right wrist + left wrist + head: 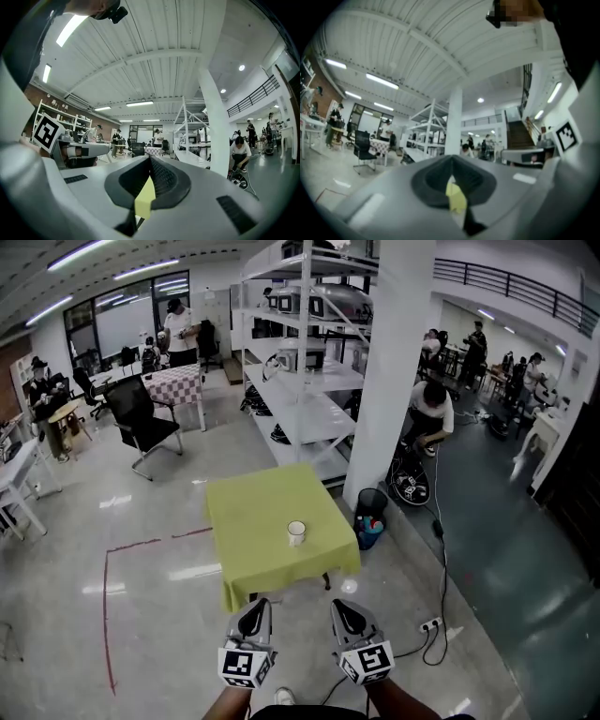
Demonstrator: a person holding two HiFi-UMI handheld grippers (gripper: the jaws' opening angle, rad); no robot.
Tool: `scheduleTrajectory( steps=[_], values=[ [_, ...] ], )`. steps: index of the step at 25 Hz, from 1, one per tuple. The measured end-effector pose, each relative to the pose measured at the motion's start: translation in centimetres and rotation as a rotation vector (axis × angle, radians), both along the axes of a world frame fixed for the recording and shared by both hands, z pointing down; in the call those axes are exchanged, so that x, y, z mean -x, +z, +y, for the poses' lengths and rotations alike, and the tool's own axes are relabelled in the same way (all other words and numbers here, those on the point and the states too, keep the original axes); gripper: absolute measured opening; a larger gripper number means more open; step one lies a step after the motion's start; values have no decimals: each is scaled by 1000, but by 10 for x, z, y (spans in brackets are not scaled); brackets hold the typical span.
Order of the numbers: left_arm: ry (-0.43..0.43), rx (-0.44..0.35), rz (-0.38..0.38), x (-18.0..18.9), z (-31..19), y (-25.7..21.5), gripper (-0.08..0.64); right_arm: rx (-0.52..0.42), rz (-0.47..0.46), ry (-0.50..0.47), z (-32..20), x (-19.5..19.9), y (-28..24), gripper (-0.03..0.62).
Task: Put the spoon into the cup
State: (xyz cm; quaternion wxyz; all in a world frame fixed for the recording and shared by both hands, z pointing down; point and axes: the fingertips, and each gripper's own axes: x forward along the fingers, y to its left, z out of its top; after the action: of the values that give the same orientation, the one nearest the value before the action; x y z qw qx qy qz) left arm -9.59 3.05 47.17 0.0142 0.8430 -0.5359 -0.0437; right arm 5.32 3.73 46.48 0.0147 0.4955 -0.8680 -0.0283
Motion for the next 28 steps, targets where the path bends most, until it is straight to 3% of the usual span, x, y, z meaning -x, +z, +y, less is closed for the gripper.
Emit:
scheduleTrajectory(
  steps=[5,10,17,23,28],
  values=[
    [9,38,6,22,-17,14,8,25,-36,8,-23,23,1,6],
    [8,52,8,31,-30,23,8,34,7,-8,-37,33,8,6],
    [-15,60,7,35,-60,27,8,47,-56,-52,-73,41,6,6],
    [-26,55,-52,17,-101,29,8,33,-53,-92,-120,34,10,6],
    [-49,58,-60,-3,-142,28,8,55,-57,-78,-165,10,15,6]
  ],
)
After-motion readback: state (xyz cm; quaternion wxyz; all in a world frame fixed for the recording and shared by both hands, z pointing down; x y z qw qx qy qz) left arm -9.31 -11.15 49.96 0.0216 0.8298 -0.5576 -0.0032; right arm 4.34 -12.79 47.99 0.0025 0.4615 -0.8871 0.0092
